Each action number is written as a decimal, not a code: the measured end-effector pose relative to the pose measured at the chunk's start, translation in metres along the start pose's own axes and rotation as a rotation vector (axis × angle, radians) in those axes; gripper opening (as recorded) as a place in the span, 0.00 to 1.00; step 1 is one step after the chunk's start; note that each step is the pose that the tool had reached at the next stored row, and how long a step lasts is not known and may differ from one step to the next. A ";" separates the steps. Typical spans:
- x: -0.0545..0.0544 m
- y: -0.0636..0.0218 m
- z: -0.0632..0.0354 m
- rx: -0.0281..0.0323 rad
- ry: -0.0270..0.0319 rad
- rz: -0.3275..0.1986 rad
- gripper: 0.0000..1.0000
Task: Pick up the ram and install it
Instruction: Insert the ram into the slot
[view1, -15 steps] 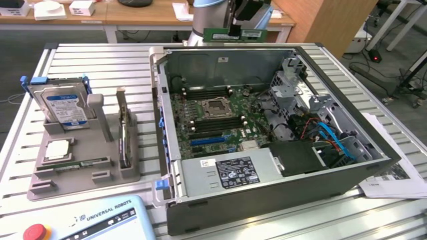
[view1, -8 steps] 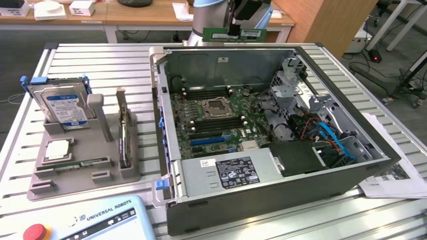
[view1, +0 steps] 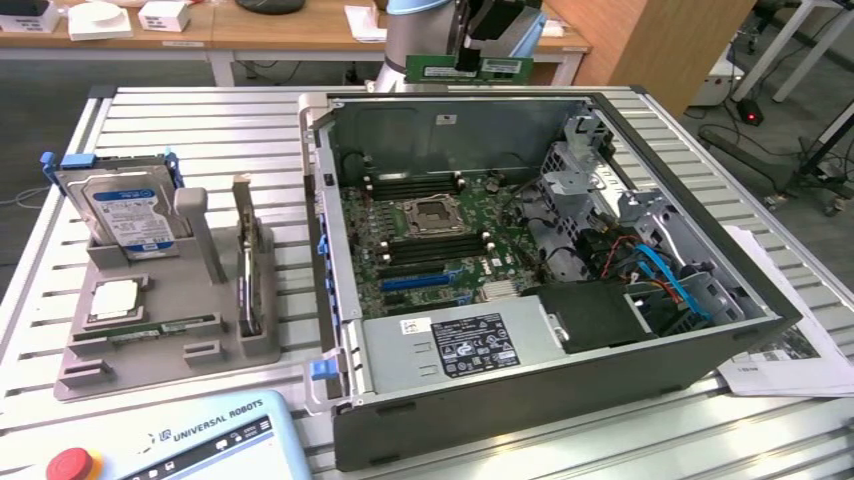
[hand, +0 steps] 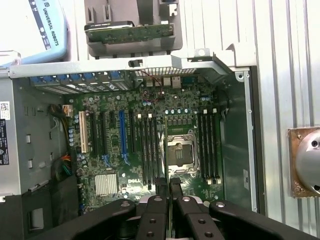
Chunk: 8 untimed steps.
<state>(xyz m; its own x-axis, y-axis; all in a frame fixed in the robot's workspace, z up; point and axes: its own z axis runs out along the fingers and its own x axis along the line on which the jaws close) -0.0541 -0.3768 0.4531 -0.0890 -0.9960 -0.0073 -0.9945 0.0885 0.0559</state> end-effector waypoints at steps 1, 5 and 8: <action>0.000 0.0000 0.0001 0.0000 0.0000 0.000 0.13; 0.000 -0.0001 0.0013 -0.0001 0.0001 0.000 0.13; 0.000 -0.0002 0.0038 0.0000 -0.0001 0.000 0.13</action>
<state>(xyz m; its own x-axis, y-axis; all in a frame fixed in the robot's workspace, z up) -0.0541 -0.3768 0.4493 -0.0890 -0.9960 -0.0074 -0.9945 0.0884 0.0559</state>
